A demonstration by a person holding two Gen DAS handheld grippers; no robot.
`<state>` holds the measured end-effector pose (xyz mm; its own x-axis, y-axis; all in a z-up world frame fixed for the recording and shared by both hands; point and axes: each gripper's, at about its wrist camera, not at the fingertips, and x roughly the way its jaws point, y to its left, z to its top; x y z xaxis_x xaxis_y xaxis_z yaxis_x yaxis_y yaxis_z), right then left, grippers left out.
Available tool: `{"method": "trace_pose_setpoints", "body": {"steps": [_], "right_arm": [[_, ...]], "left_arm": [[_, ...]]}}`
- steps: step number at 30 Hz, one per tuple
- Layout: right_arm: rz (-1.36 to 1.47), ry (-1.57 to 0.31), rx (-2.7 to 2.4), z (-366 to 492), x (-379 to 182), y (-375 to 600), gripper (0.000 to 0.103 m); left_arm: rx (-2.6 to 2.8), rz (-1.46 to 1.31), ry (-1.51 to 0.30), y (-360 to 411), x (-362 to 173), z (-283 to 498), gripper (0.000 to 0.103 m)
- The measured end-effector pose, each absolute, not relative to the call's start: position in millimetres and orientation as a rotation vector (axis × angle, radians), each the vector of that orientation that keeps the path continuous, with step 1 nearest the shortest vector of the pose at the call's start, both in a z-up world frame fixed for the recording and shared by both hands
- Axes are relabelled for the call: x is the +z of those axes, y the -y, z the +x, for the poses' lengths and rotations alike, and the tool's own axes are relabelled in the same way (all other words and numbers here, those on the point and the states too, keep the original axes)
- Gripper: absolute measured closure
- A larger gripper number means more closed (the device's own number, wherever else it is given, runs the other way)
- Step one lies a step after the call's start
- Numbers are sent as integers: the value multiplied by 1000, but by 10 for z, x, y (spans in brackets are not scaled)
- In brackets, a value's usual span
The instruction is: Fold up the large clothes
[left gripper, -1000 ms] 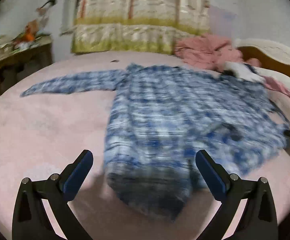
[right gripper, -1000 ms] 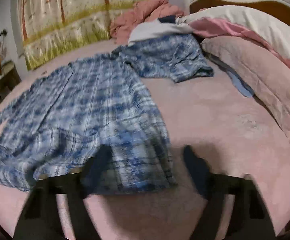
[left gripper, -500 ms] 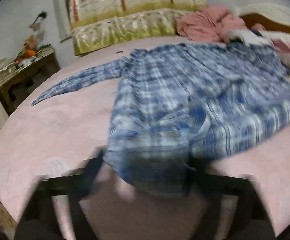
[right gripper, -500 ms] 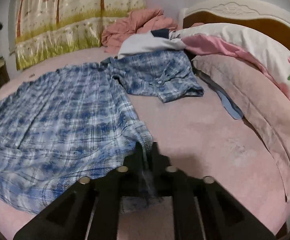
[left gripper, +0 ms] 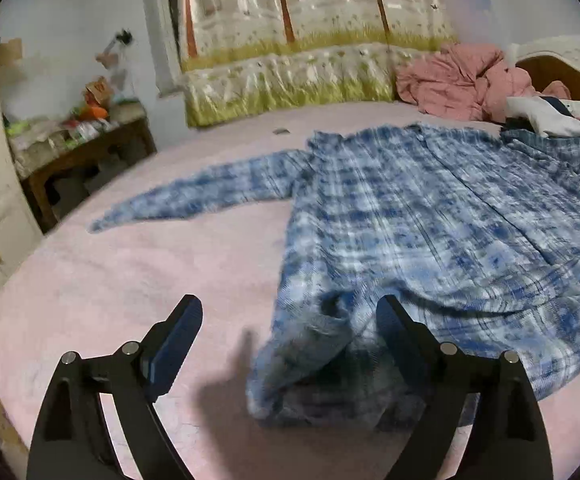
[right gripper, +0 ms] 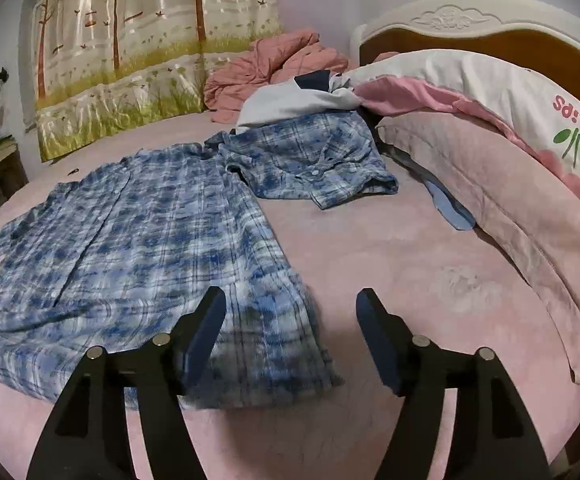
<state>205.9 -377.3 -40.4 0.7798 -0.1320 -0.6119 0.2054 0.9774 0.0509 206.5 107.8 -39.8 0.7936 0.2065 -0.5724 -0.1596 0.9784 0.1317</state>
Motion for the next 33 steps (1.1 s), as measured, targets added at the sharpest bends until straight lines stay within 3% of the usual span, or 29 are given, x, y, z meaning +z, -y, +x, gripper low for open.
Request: {"method": "trace_pose_setpoints", "body": {"steps": [8,9,10,11,12,17,19,22,25,26,27,29,30,33], "right_arm": [[165,-835,-154,2265,-688,3823,30],[189,-862,-124,2298,-732,3842,33],[201,-873,-113,2313,-756,3857,48],[204,-875,-113,2320,-772,3860,81],[201,-868,-125,2320,-765,3864,97],[168,-580,-145,2018,-312,3808,100],[123,-661,-158,2167,-427,3734,100],[91,-849,-182,2438,-726,3702,100],[123,-840,-180,2417,-714,3744,97],[131,-822,-182,2385,-685,3761,93],[138,-807,-186,2351,-657,3777,90],[149,-780,-203,2294,-623,3844,70],[161,-761,-202,2244,-593,3865,65],[180,-707,-195,2092,-506,3870,50]], "left_arm": [[-46,-334,-806,-1508,-707,2040,13],[-73,-368,-804,-1543,-715,2022,23],[-115,-414,-795,-1587,-704,2010,37],[-129,-446,-789,-1611,-707,2010,71],[-119,-460,-773,-1631,-691,1998,96],[-23,-336,-558,-1529,-246,1808,96],[-5,-322,-580,-1514,-209,1893,95],[69,-305,-697,-1548,-490,2093,84],[45,-397,-749,-1726,-633,2160,80],[38,-423,-735,-1767,-621,2141,71],[44,-446,-709,-1808,-599,2102,52],[57,-453,-650,-1832,-545,1988,26],[65,-442,-623,-1828,-507,1919,20],[60,-404,-616,-1763,-461,1737,17]]}}
